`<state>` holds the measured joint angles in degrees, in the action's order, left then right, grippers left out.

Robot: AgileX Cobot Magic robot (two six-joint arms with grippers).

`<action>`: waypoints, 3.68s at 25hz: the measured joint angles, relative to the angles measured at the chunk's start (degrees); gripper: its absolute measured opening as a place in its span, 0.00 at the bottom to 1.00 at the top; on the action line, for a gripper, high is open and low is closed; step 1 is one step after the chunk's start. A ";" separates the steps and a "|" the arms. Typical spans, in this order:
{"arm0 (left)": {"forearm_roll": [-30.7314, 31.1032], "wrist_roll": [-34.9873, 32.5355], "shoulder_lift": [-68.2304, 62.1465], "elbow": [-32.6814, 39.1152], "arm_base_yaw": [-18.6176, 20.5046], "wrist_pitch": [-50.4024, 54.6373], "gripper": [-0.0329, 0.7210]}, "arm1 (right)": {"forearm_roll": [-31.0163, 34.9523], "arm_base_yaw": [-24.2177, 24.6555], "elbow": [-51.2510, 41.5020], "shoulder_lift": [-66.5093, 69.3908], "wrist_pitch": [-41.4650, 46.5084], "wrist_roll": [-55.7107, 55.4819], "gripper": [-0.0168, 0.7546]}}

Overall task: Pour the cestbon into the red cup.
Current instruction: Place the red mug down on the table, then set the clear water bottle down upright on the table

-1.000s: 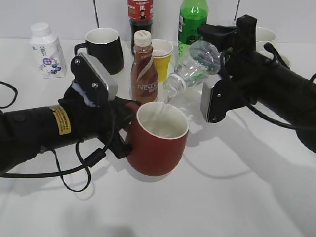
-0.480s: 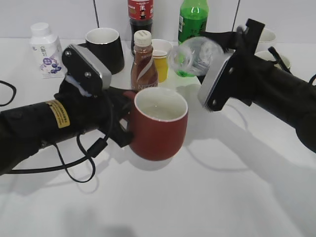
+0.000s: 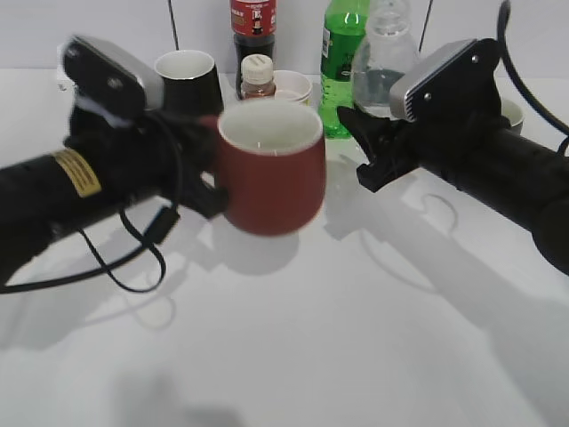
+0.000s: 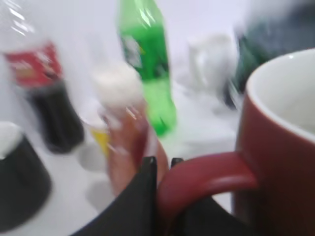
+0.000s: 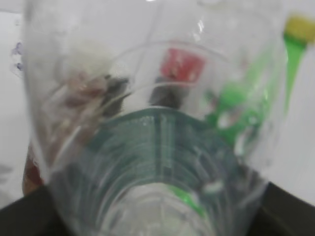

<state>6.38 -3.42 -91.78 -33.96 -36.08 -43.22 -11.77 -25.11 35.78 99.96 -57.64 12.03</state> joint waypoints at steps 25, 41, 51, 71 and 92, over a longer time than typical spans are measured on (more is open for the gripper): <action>-4.63 0.00 -4.41 0.06 24.37 -1.46 0.10 | 10.03 0.00 0.00 0.00 10.06 -8.08 0.62; -4.21 0.00 -22.87 -8.80 24.44 -12.06 0.10 | 7.91 0.00 0.00 0.00 10.29 -8.25 0.62; -4.21 -4.04 -23.63 -9.24 24.44 -12.05 0.10 | 7.72 0.00 0.00 0.00 10.36 -8.92 0.62; -4.66 -3.33 -16.36 -3.01 24.39 -9.58 0.36 | 7.72 0.00 0.12 0.00 10.41 -9.05 0.62; -11.23 -3.22 18.77 7.14 21.21 15.81 0.36 | 6.92 0.00 7.04 12.12 8.31 -15.70 0.62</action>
<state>-4.85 -6.64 -73.01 -26.82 -14.87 -27.42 -4.85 -25.11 42.82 112.08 -49.33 -3.67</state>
